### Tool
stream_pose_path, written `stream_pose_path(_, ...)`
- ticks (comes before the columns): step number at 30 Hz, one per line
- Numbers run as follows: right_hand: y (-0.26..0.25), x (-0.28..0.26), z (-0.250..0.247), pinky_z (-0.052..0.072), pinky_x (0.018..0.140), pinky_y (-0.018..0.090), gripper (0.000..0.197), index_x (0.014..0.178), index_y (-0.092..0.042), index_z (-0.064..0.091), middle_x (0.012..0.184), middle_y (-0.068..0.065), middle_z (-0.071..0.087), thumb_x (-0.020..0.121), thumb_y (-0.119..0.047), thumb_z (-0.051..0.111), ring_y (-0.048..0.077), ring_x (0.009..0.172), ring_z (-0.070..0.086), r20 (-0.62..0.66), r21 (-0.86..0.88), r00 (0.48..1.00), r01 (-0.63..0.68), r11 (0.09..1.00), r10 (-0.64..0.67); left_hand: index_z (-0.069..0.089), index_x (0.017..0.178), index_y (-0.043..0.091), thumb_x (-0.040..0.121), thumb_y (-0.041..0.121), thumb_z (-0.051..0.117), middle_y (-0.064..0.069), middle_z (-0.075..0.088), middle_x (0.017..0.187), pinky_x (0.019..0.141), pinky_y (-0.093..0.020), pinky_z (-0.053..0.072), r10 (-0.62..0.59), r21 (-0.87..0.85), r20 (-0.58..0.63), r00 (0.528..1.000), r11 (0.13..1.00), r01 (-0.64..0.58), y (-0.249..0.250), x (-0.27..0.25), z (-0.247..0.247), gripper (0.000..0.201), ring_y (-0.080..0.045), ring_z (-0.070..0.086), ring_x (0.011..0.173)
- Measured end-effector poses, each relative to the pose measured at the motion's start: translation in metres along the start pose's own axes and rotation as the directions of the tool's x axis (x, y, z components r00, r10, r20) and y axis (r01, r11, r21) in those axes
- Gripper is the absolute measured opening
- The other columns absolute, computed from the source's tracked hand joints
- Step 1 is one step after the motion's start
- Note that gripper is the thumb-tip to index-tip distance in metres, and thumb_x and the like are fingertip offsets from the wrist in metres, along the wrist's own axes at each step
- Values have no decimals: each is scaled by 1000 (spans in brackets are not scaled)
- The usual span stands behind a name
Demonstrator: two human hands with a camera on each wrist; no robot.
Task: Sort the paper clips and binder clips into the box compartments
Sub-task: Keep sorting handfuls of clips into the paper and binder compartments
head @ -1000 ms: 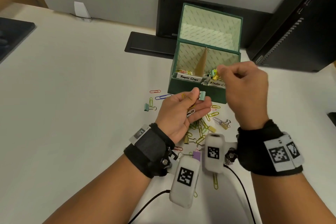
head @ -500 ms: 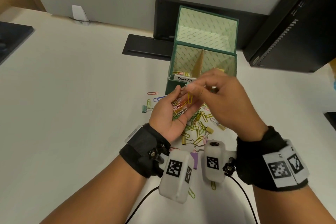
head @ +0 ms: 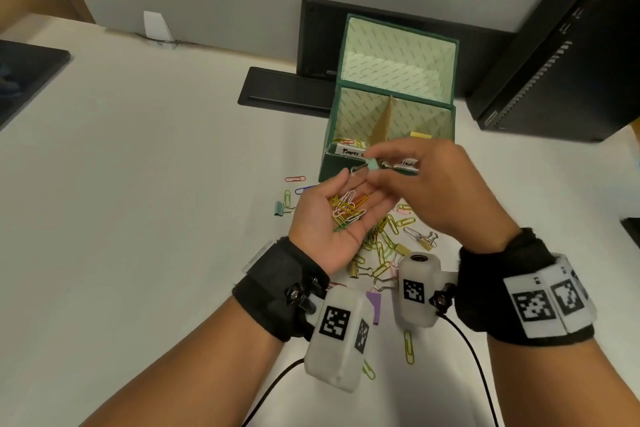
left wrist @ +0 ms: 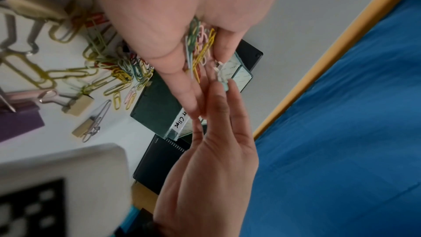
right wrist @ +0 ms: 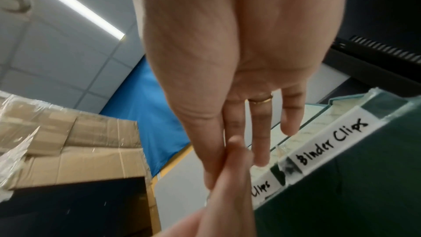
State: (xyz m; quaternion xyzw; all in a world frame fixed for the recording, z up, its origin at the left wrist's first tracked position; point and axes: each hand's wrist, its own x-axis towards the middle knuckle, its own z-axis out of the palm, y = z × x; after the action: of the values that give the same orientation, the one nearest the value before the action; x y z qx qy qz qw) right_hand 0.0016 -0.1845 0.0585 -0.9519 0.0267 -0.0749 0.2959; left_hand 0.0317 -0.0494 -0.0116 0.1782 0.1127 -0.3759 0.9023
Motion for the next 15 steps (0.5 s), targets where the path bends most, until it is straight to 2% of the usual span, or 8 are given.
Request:
stream_pose_path(3,5,8,-15,44,74,2,23,110,-30,71,88,-22,66,87,-31,72,-12,85,61,-163,93,986,-19,995,34,59,119,-8,100,20,39,-27,65,116,92,-47,52,-13,31,13,1000,999,12,1,-1,1,39,-37,67,102)
stream_pose_path(6,15,22,-28,51,76,14,24,110,-27,71,85,-17,69,87,-32,72,-7,80,63,-307,116,948,-49,992,83,59,122,-8,97,20,43,-27,63,120,95,-48,50,-25,51,41,999,998,23,2,-2,1,40,-38,65,108)
stream_pose_path(7,20,26,-30,52,79,18,27,113,-26,71,88,-16,69,87,-34,72,-4,81,63,-299,66,948,-89,994,104,60,120,-9,96,21,45,-28,63,120,96,-48,49,-30,53,49,998,998,28,2,-3,1,41,-39,64,109)
stream_pose_path(9,30,30,-31,50,86,27,37,123,-26,66,104,-12,67,87,-36,71,6,89,62,-199,-140,969,-174,975,144,61,118,-9,94,27,47,-28,62,121,99,-48,47,-38,52,63,997,998,34,1,-4,1,45,-39,63,111)
stream_pose_path(11,30,27,-29,42,90,26,38,126,-28,63,119,-8,62,89,-33,68,14,104,58,-162,-244,980,-154,957,116,60,119,-9,95,34,47,-29,61,122,100,-48,45,-34,52,70,997,998,30,2,-5,2,52,-39,61,113)
stream_pose_path(13,16,17,-26,43,88,24,26,118,-30,67,118,-10,63,92,-28,65,9,104,58,-164,-156,986,-15,988,-11,59,122,-9,95,40,46,-29,61,122,100,-48,46,-28,49,60,998,998,25,3,-4,1,58,-39,61,114)
stream_pose_path(15,-2,5,-20,51,86,24,21,111,-30,71,108,-15,67,91,-25,66,2,96,61,-3,-33,993,115,993,-115,62,117,-7,96,44,44,-26,66,114,99,-45,49,-15,52,48,999,999,13,2,-4,0,58,-36,64,110)
